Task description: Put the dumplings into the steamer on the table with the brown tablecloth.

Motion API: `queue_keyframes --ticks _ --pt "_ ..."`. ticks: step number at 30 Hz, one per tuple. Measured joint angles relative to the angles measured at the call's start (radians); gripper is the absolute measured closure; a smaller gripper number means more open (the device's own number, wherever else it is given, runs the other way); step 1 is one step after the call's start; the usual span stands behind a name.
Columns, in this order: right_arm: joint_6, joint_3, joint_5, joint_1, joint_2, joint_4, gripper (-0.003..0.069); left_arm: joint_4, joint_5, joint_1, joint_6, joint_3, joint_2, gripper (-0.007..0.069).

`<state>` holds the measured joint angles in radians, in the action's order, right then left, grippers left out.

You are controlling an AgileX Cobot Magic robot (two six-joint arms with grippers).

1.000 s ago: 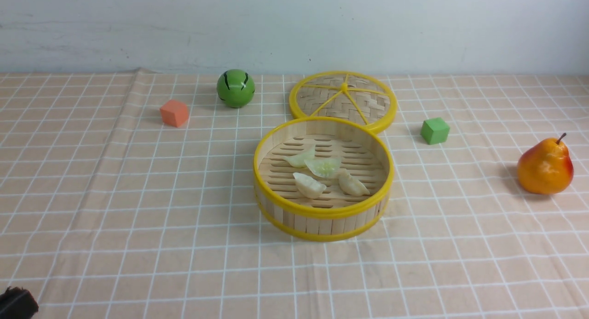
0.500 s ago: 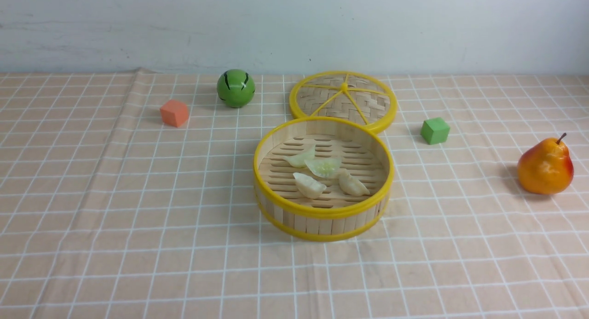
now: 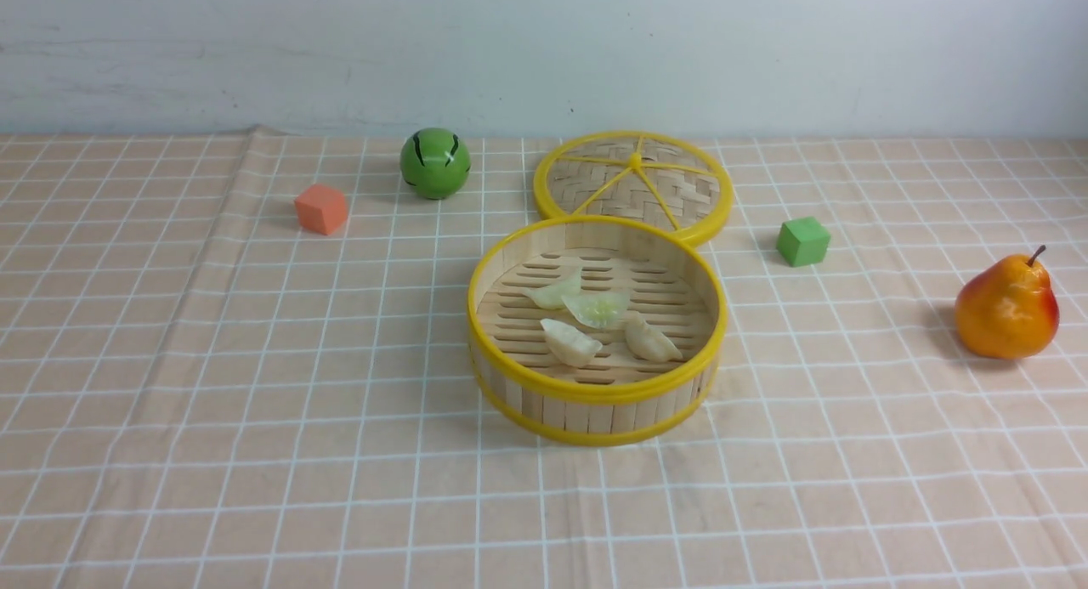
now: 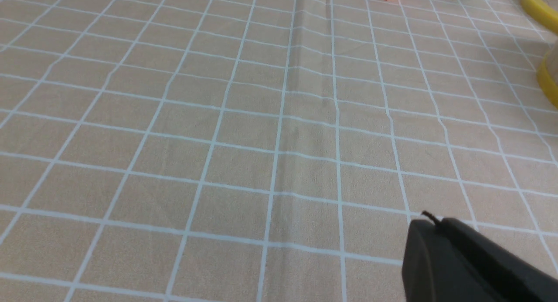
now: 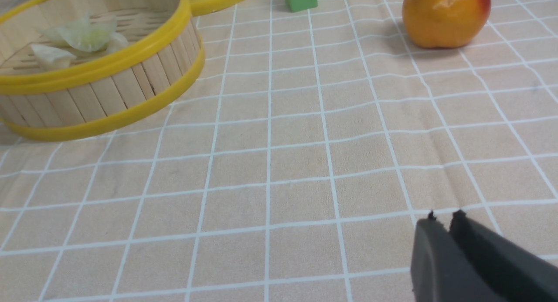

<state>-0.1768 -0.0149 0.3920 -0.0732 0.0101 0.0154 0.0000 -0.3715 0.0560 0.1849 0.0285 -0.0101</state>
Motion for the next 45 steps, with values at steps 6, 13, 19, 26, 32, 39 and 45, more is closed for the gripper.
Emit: queue_keyframes --ticks 6,13,19,26,32,39,45 --pt "0.0 0.0 0.0 0.0 0.0 0.0 0.0597 0.0 -0.001 0.0 0.0 0.0 0.0 0.0638" --pt "0.0 0.0 0.0 0.0 0.0 0.0 0.059 0.0 -0.001 0.0 0.0 0.0 0.0 0.0638" --pt "0.0 0.0 0.0 0.0 0.0 0.0 0.058 0.0 -0.002 0.0 0.0 0.0 0.0 0.0638" --pt "0.0 0.0 0.0 0.0 0.0 0.0 0.0575 0.0 -0.002 0.0 0.0 0.0 0.0 0.0638" --pt "0.0 0.0 0.0 0.0 0.0 0.0 0.0575 0.0 -0.002 0.0 0.0 0.0 0.0 0.0637" --pt "0.0 0.0 0.0 0.0 0.0 0.0 0.0573 0.0 -0.002 0.0 0.0 0.0 0.0 0.0636" --pt "0.0 0.0 0.0 0.0 0.0 0.0 0.0573 0.0 -0.002 0.0 0.0 0.0 0.0 0.0629"
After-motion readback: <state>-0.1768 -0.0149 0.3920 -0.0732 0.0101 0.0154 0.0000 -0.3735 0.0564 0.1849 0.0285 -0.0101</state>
